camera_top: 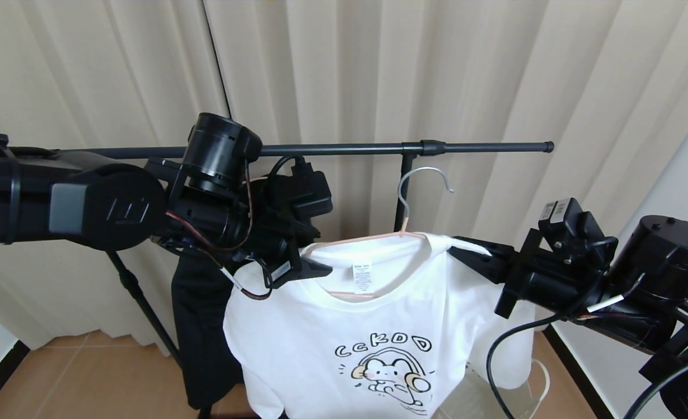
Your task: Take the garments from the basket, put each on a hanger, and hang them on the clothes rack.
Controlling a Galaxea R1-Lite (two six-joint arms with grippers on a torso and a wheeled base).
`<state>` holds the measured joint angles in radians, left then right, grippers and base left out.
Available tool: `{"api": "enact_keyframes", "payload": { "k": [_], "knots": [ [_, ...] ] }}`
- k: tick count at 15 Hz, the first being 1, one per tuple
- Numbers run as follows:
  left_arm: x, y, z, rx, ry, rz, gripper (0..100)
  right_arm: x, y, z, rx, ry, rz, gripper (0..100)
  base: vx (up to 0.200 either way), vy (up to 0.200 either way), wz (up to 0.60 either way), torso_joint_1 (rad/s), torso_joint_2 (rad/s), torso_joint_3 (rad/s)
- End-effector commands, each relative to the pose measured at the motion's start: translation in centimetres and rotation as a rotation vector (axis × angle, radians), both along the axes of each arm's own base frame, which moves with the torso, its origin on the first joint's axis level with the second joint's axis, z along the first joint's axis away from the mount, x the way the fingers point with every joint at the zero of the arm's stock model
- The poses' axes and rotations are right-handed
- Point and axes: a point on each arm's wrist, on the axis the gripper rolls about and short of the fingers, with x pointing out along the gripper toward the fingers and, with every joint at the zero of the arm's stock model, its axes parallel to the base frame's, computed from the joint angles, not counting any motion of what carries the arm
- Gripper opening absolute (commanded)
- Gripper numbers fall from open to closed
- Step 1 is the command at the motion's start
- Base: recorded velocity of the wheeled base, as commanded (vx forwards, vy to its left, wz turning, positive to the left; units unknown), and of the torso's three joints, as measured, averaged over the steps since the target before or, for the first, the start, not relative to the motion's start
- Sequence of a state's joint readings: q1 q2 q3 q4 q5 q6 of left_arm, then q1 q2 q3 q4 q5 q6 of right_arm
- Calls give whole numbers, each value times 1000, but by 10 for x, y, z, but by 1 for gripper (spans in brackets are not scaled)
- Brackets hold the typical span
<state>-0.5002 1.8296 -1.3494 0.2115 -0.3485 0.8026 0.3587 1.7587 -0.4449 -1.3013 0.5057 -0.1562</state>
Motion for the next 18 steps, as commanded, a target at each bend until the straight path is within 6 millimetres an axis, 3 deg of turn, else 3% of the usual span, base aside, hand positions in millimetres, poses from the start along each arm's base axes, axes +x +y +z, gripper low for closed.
{"api": "enact_keyframes", "payload": {
  "k": [1, 10, 11, 18],
  "knots": [
    [-3, 3, 3, -3, -8, 1, 0, 0, 0, 1, 1, -3, 1, 0, 0, 0, 0, 0, 0, 0],
    [-9, 6, 10, -15, -20, 9, 0, -2, -1, 1, -20, -29, -5, 0, 0, 0, 0, 0, 0, 0],
    [-9, 6, 11, -18, -21, 12, 0, -3, -1, 3, -18, -32, -4, 100, 0, 0, 0, 0, 0, 0],
    [-13, 20, 27, -65, -32, 82, 0, -3, -11, 7, -22, -54, -35, 100, 0, 0, 0, 0, 0, 0]
  ]
}}
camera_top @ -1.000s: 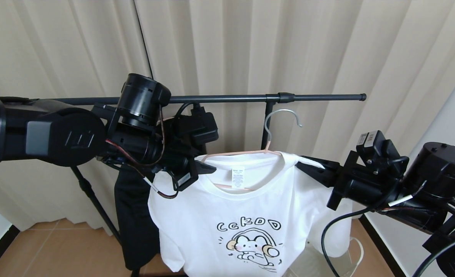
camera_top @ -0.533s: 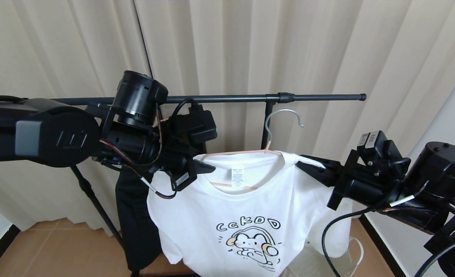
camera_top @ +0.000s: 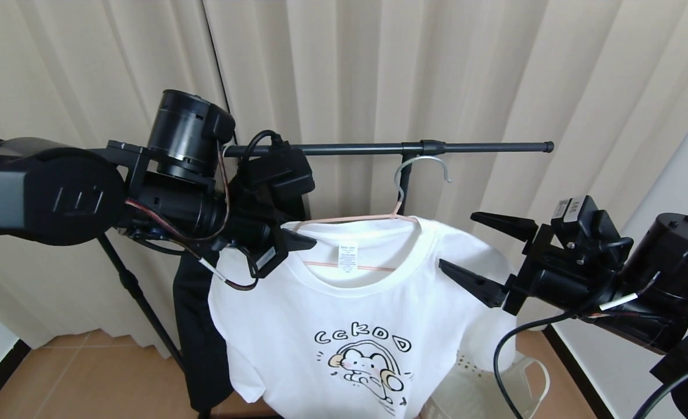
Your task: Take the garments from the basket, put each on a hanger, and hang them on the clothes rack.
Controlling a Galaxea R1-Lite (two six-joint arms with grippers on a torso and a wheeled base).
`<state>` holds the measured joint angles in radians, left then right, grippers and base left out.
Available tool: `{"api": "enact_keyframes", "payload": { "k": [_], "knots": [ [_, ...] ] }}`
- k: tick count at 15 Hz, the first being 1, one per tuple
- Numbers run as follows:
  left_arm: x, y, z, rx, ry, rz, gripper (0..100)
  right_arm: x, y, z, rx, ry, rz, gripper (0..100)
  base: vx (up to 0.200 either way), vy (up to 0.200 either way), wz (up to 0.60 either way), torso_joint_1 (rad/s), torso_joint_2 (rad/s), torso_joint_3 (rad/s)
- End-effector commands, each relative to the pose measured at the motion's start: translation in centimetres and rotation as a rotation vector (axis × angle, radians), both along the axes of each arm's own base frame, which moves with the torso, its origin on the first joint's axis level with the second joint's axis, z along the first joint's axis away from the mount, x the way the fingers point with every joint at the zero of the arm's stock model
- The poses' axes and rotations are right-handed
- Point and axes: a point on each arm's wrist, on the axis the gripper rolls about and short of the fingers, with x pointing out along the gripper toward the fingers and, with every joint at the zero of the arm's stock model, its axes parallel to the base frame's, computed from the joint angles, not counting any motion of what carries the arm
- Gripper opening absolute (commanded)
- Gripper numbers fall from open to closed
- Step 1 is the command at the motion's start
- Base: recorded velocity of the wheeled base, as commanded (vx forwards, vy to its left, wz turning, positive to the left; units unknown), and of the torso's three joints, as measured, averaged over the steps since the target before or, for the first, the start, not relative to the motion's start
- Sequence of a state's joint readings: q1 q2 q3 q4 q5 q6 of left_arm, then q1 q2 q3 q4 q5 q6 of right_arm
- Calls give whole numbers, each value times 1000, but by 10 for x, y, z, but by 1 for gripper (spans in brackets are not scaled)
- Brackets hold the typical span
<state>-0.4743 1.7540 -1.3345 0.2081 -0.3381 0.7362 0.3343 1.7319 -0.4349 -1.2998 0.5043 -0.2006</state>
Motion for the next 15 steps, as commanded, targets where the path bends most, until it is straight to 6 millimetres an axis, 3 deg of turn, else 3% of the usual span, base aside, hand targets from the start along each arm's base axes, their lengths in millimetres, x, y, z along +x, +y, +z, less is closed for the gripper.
{"api": "enact_keyframes", "payload": {
  "k": [1, 7, 15],
  "knots": [
    [-2, 9, 7, -10, -22, 22, 0, 1, -5, 3, 3, -9, -16, 100, 0, 0, 0, 0, 0, 0],
    [-9, 32, 17, -37, -29, 94, 0, 6, -9, 0, 0, -1, -29, 100, 0, 0, 0, 0, 0, 0],
    [-31, 55, 26, -59, -42, 150, 0, 40, -20, -35, -65, 68, -95, 100, 0, 0, 0, 0, 0, 0]
  ]
}}
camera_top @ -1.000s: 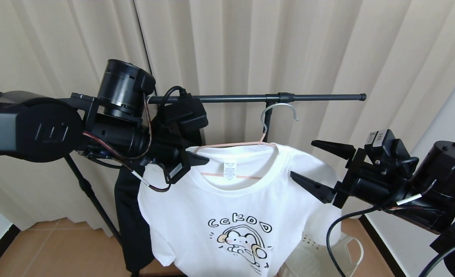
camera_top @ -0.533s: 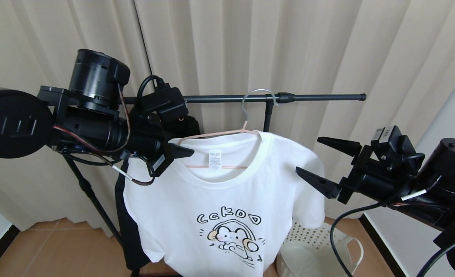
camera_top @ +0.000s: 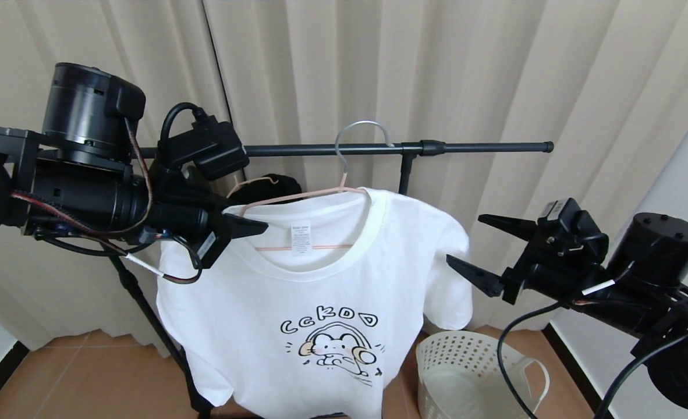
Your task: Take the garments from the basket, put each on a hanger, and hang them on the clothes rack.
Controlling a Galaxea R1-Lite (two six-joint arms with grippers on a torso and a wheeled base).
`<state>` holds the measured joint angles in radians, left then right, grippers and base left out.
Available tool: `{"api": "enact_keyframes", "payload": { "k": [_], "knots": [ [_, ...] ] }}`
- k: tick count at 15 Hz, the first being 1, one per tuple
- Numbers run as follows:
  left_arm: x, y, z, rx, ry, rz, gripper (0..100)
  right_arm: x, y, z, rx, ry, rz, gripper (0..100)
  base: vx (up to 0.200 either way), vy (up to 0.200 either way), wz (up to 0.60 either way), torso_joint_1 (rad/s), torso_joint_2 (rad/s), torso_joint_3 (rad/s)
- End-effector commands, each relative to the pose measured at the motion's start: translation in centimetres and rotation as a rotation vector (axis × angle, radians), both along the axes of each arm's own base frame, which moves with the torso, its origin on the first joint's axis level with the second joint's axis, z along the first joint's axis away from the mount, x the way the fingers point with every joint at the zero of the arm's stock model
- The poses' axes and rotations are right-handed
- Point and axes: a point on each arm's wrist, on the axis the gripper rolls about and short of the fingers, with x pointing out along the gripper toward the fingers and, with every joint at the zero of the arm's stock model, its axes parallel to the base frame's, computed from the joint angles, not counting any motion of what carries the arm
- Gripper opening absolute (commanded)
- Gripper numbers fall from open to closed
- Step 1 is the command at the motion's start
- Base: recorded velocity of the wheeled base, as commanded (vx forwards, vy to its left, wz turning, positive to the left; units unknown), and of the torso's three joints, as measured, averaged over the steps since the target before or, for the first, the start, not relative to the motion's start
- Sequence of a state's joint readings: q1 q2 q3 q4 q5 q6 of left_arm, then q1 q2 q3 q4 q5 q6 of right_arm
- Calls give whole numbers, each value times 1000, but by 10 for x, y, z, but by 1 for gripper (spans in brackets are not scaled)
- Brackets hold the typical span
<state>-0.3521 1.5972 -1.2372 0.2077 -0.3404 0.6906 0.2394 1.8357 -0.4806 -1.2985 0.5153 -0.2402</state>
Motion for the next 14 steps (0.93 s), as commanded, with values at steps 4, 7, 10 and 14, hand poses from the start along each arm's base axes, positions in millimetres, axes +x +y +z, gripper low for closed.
{"api": "enact_keyframes", "payload": {
  "k": [4, 7, 10, 14],
  "knots": [
    [-13, 8, 7, -9, -24, 12, 0, 16, -1, -27, -34, 68, -15, 100, 0, 0, 0, 0, 0, 0],
    [-13, 8, 7, -9, -23, 12, 0, 22, 0, -34, -53, 73, -13, 100, 0, 0, 0, 0, 0, 0],
    [-14, 8, 5, -7, -19, 12, 0, 24, 1, -37, -55, 77, -13, 0, 0, 0, 0, 0, 0, 0],
    [-17, 10, 5, -10, -14, 18, 0, 27, -3, -32, -49, 59, -32, 0, 0, 0, 0, 0, 0, 0]
  ]
}}
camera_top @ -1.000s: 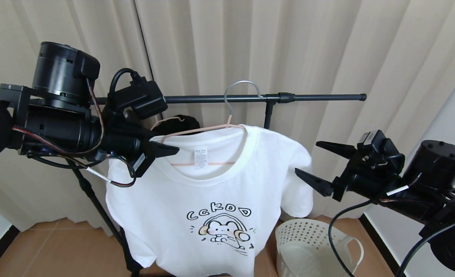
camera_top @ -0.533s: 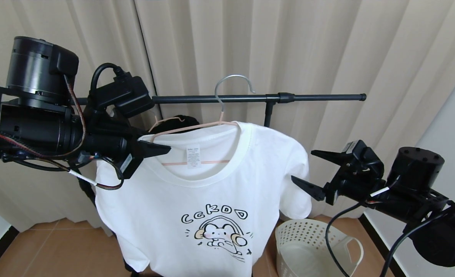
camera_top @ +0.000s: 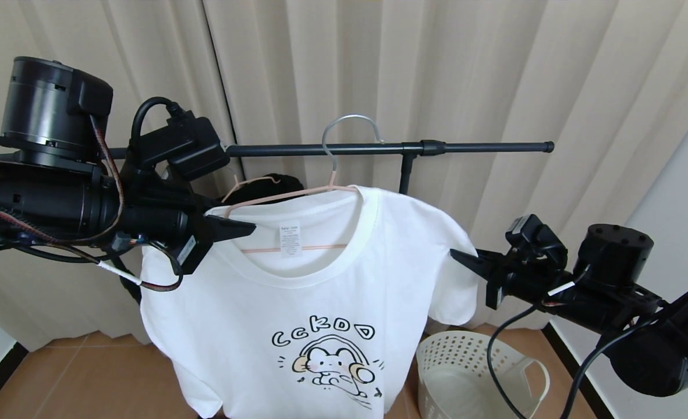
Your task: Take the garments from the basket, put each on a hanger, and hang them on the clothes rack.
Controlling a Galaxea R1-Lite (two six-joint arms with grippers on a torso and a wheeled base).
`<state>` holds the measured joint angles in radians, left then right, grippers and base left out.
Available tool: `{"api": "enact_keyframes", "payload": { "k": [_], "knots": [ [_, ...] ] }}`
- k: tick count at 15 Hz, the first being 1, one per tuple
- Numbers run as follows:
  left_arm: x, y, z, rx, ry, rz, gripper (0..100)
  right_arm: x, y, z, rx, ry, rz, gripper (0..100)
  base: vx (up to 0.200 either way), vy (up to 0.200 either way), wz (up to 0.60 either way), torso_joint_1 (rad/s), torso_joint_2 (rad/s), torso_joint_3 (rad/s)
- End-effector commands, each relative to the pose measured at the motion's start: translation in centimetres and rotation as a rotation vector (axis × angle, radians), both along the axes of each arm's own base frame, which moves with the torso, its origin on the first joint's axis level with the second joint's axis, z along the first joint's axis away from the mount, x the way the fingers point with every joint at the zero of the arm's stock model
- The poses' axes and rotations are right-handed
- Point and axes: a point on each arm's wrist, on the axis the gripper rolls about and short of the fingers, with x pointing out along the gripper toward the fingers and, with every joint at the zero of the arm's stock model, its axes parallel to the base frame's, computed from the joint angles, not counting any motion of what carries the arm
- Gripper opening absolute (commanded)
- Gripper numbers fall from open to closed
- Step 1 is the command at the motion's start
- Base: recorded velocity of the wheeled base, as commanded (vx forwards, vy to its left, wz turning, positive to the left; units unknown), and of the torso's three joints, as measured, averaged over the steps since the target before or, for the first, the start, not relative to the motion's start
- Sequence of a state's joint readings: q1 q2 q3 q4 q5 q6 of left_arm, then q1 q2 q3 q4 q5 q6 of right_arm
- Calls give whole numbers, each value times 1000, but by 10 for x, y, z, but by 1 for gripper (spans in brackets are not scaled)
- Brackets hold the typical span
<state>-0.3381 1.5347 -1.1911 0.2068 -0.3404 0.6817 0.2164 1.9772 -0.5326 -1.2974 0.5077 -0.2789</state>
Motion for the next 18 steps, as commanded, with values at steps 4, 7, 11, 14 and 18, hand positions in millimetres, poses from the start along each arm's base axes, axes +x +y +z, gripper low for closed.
{"api": "enact_keyframes", "payload": {
  "k": [4, 7, 11, 14, 18],
  "knots": [
    [-6, 5, 3, -16, 0, 22, 0, 10, -16, 5, 8, -21, -54, 0, 0, 0, 0, 0, 0, 0],
    [-9, 9, 1, -14, 5, 30, 0, 14, -22, 7, 29, -18, -74, 0, 0, 0, 0, 0, 0, 0],
    [-11, 15, 1, -16, 6, 50, 0, 21, -32, 7, 40, 0, -108, 0, 0, 0, 0, 0, 0, 0],
    [-12, 18, 2, -18, 0, 58, 0, 24, -33, 4, 38, 9, -113, 0, 0, 0, 0, 0, 0, 0],
    [-15, 22, 4, -25, -6, 74, 0, 26, -37, 5, 39, 6, -123, 0, 0, 0, 0, 0, 0, 0]
  ]
}}
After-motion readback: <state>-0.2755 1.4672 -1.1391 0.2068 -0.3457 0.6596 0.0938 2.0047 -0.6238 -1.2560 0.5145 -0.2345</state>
